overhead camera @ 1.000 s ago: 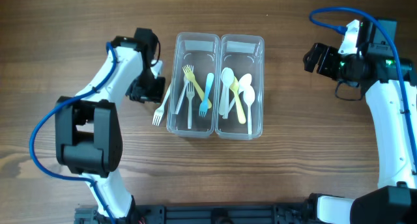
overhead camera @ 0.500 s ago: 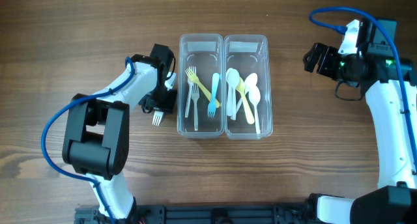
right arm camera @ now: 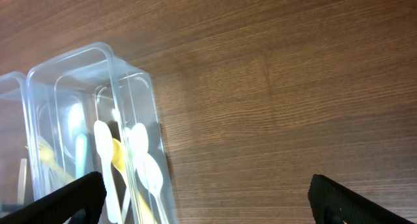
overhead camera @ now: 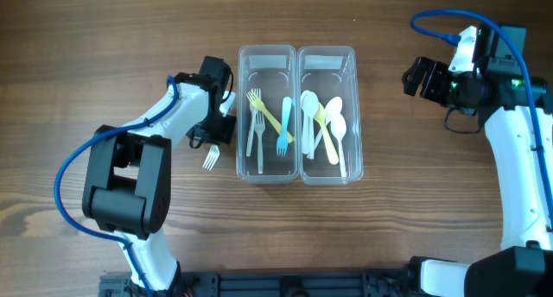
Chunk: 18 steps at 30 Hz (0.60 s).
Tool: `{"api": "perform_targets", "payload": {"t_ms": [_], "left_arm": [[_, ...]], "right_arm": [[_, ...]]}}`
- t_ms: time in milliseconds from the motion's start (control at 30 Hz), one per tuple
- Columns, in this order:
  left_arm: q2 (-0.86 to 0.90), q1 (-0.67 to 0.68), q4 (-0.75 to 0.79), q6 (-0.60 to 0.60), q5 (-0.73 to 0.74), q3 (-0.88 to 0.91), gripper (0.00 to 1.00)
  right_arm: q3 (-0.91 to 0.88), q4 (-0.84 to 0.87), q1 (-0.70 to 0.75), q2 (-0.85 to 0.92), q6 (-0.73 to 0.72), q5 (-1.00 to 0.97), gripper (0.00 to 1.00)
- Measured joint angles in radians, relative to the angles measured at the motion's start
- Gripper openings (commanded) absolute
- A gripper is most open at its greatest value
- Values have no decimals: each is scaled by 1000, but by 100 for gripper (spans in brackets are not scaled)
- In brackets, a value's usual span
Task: Pack container
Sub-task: 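Lower the left gripper and grasp the white fork on the table, then carry the white fork into the left compartment and release it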
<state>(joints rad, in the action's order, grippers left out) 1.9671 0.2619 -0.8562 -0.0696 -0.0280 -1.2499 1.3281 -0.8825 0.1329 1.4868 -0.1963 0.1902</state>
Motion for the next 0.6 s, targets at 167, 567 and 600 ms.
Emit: {"api": "perform_targets", "payload": {"t_ms": [167, 567, 600], "left_arm": [[0, 0, -200, 0, -73, -83, 4], [-143, 113, -259, 153, 84, -435, 13], [-142, 132, -220, 224, 100, -422, 15]], "right_arm": [[0, 1, 0, 0, 0, 0, 100], [0, 1, 0, 0, 0, 0, 100], [0, 1, 0, 0, 0, 0, 100]]}}
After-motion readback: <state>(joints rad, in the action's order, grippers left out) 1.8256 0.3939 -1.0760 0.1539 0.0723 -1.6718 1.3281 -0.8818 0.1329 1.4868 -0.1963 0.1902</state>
